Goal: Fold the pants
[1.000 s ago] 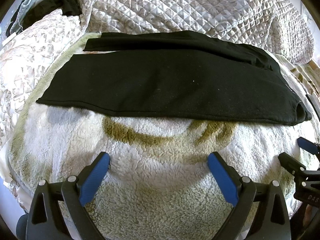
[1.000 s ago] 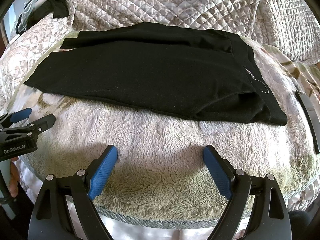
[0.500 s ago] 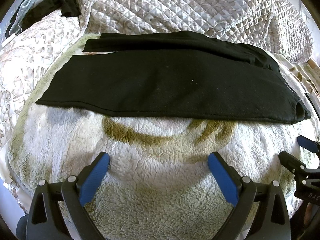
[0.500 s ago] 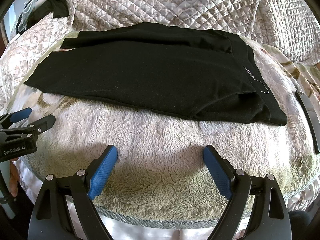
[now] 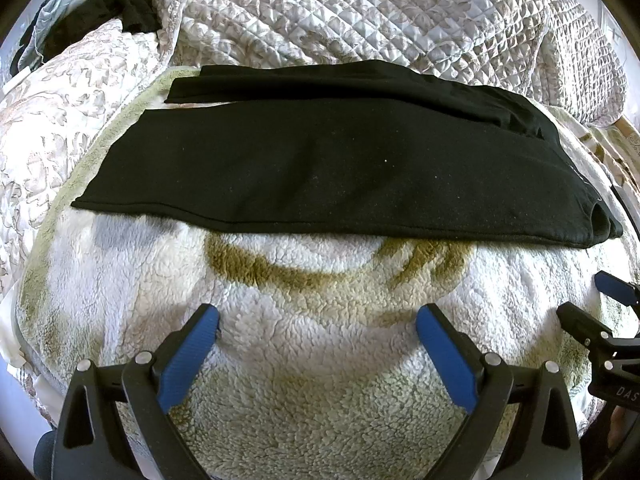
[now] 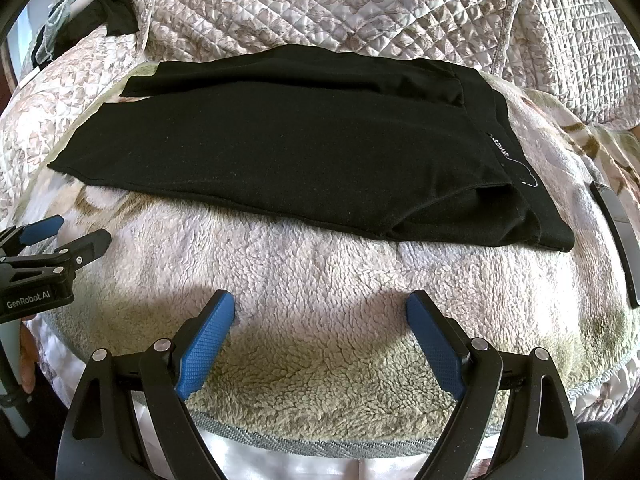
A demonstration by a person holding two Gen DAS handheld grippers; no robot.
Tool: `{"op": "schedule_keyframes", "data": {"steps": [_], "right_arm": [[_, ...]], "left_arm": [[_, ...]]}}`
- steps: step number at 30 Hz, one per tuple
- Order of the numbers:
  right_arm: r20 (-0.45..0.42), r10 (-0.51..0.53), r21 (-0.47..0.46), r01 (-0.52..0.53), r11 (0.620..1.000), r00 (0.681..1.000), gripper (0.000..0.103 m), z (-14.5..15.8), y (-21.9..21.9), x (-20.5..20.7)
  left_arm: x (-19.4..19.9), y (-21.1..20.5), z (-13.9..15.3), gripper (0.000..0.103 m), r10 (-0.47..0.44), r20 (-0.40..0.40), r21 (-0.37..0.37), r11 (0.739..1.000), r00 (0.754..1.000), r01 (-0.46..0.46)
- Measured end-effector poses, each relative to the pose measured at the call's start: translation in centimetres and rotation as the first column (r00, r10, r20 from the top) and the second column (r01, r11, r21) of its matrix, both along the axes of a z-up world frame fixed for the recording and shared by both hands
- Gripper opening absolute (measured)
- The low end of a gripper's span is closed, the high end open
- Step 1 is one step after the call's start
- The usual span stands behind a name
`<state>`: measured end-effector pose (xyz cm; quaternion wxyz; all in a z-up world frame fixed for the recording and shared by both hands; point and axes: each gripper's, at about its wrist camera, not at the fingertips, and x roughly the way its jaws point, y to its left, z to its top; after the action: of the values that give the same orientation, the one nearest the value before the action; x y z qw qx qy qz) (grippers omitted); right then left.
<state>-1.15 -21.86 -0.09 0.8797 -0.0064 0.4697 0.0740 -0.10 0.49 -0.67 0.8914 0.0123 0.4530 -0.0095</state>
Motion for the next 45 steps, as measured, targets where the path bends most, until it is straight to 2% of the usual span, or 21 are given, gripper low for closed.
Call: {"op": "schedule_keyframes", "data": {"steps": [25,45], "right_arm": [[-0.02,0.022,-0.002,-0.022,1.0,1.0,0.088,0.1,-0.2,0.2],[0.041,-0.012,0.054,0.009,0.999,0.999,0.088,1.3,-1.4,-0.2]], "left_arm": [[0.1,-0.1,0.0,0.101,-0.008,0.0,0.009,1.0,1.0,0.008],[0.3,0.3,0.9,0.1,-0.009,0.01,-0.033,0.999,1.0,0.01]]}}
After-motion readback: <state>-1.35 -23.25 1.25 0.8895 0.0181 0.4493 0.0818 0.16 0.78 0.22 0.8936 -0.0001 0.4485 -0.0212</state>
